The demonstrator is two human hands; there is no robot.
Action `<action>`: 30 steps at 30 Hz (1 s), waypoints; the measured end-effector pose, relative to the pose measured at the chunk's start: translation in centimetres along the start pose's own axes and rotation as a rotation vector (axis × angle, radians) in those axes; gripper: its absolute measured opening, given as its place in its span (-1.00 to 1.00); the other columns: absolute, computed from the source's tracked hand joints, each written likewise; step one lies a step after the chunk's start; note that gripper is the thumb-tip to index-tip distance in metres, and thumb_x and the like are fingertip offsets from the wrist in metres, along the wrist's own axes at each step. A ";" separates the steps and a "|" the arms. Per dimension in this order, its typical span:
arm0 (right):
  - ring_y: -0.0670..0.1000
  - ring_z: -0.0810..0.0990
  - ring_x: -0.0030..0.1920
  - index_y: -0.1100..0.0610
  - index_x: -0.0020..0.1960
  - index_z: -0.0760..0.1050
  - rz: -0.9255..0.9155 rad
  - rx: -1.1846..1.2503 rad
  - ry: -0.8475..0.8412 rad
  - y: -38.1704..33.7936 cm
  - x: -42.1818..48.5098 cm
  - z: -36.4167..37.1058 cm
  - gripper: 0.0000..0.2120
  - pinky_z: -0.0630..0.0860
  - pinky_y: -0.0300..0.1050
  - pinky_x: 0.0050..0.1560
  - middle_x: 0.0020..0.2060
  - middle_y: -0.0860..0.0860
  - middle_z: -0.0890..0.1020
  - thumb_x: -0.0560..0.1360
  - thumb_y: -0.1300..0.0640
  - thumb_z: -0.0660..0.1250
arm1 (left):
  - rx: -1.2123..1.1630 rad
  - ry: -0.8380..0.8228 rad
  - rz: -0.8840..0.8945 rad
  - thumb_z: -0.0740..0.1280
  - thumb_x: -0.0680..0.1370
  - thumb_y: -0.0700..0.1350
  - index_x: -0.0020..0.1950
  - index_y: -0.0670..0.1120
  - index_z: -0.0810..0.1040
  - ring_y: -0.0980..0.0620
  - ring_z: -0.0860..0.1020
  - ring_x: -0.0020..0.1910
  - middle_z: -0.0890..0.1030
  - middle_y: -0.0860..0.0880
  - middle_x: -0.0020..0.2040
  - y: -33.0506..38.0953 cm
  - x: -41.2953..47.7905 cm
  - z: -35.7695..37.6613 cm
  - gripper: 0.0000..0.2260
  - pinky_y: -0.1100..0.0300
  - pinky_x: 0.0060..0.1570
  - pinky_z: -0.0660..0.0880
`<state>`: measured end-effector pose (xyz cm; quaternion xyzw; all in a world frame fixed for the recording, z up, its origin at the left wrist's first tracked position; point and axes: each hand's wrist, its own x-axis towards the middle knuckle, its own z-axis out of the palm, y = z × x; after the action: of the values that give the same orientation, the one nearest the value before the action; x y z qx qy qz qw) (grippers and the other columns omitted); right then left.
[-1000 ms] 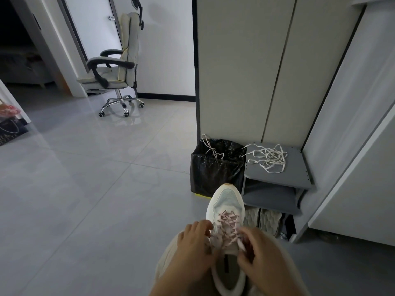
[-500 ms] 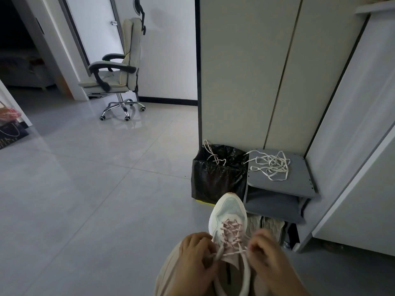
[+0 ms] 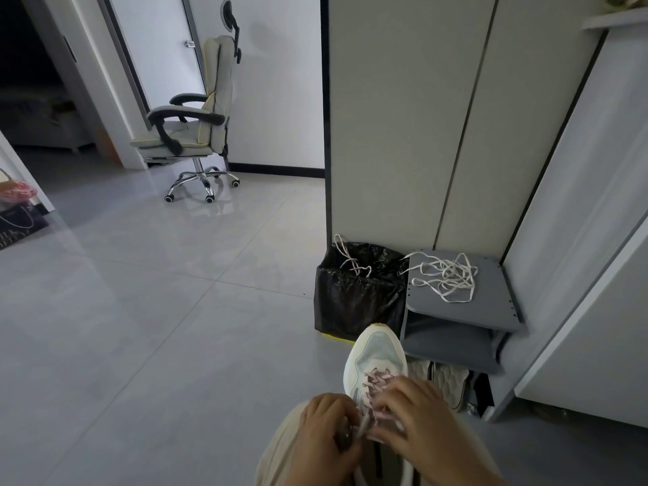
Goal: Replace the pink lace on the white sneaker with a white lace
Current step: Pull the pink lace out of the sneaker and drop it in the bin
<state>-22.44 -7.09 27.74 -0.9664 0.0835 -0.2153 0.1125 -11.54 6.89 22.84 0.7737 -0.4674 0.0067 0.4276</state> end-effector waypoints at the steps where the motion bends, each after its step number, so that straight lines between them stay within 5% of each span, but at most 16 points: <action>1: -0.21 0.34 -0.16 -0.14 -0.17 0.31 -0.044 -0.030 -0.009 0.1 -0.2 -0.1 -0.78 0.20 -0.34 -0.12 -0.19 -0.23 0.32 0.29 -0.24 0.17 | -0.005 0.004 0.002 0.40 0.27 -0.02 -0.18 0.11 0.39 0.32 0.42 -0.03 0.51 0.29 -0.08 0.0 0.0 0.0 -0.78 0.35 -0.06 0.36; 4: -0.21 0.37 -0.17 -0.13 -0.21 0.31 -0.002 0.095 0.019 0.9 -1.2 -0.1 -0.90 0.29 -0.32 -0.06 -0.23 -0.22 0.38 0.39 -0.11 0.21 | 0.002 0.035 -0.005 0.41 0.29 -0.02 -0.22 0.09 0.40 0.34 0.41 -0.03 0.51 0.29 -0.09 0.5 -0.2 -0.2 -0.80 0.42 -0.06 0.35; 7: -0.19 0.49 -0.21 -0.05 -0.18 0.41 0.322 0.592 0.148 0.2 -2.0 -1.6 -0.88 0.38 -0.43 -0.17 -0.22 -0.13 0.51 0.44 -0.09 0.24 | 0.029 0.046 -0.038 0.39 0.35 0.03 -0.30 0.05 0.43 0.38 0.38 -0.05 0.48 0.33 -0.14 1.3 -0.3 -0.4 -0.84 0.55 -0.05 0.28; 9: -0.24 0.53 -0.26 0.17 -0.16 0.45 0.550 0.797 0.293 0.9 -2.8 -2.0 -0.90 0.39 -0.49 -0.22 -0.26 -0.02 0.59 0.51 0.17 0.30 | 0.050 0.038 -0.046 0.36 0.33 0.04 -0.30 0.03 0.44 0.42 0.34 -0.04 0.45 0.39 -0.14 1.5 -0.4 -0.4 -0.86 0.60 -0.02 0.22; 11: -0.21 0.53 -0.30 0.34 -0.20 0.40 0.605 0.792 0.237 1.3 -3.1 -2.0 -0.88 0.39 -0.47 -0.25 -0.28 -0.01 0.62 0.50 0.35 0.27 | 0.028 0.028 -0.060 0.34 0.30 0.02 -0.21 0.09 0.42 0.40 0.34 -0.01 0.45 0.36 -0.11 1.4 -0.5 -0.2 -0.86 0.58 0.00 0.23; 15: -0.07 0.55 -0.29 0.21 -0.15 0.40 0.551 0.776 0.005 0.7 -2.6 -1.9 -0.89 0.45 -0.34 -0.25 -0.25 0.06 0.61 0.50 0.37 0.24 | -0.005 -0.003 -0.086 0.30 0.28 -0.03 -0.21 0.03 0.46 0.39 0.34 0.04 0.43 0.40 -0.02 1.7 -0.6 -0.3 -0.88 0.54 0.02 0.24; 20: -0.13 0.50 -0.27 -0.05 -0.20 0.43 0.444 0.447 -0.084 -0.1 -1.3 -1.6 -0.89 0.40 -0.32 -0.28 -0.33 -0.10 0.52 0.48 0.01 0.33 | 0.016 0.002 -0.102 0.23 0.41 0.18 -0.04 0.20 0.44 0.42 0.36 0.03 0.35 0.45 0.09 2.7 -0.7 -1.6 -0.83 0.50 -0.01 0.30; 24: -0.18 0.41 -0.13 -0.03 -0.09 0.34 0.413 0.239 -0.178 -0.9 -1.1 -0.9 -0.78 0.38 -0.33 -0.20 -0.10 -0.18 0.38 0.44 -0.10 0.33 | 0.049 -0.011 -0.008 0.22 0.46 0.11 0.07 0.23 0.44 0.26 0.37 0.08 0.50 0.27 0.02 2.2 0.3 -1.3 -0.81 0.31 0.03 0.41; 30: -0.18 0.53 -0.24 -0.03 -0.15 0.42 0.630 0.526 -0.147 -0.8 -1.4 -1.2 -0.82 0.48 -0.30 -0.23 -0.22 -0.08 0.56 0.40 0.13 0.42 | 0.440 -0.108 0.252 0.50 0.24 0.08 -0.27 0.11 0.61 0.16 0.47 -0.13 0.55 0.17 -0.23 4.5 3.7 -0.4 -0.86 0.34 -0.10 0.46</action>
<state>-24.13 -6.22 28.43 -0.8448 0.3089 -0.1149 0.4216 -12.59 3.64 27.50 0.7830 -0.5695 0.1204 0.2191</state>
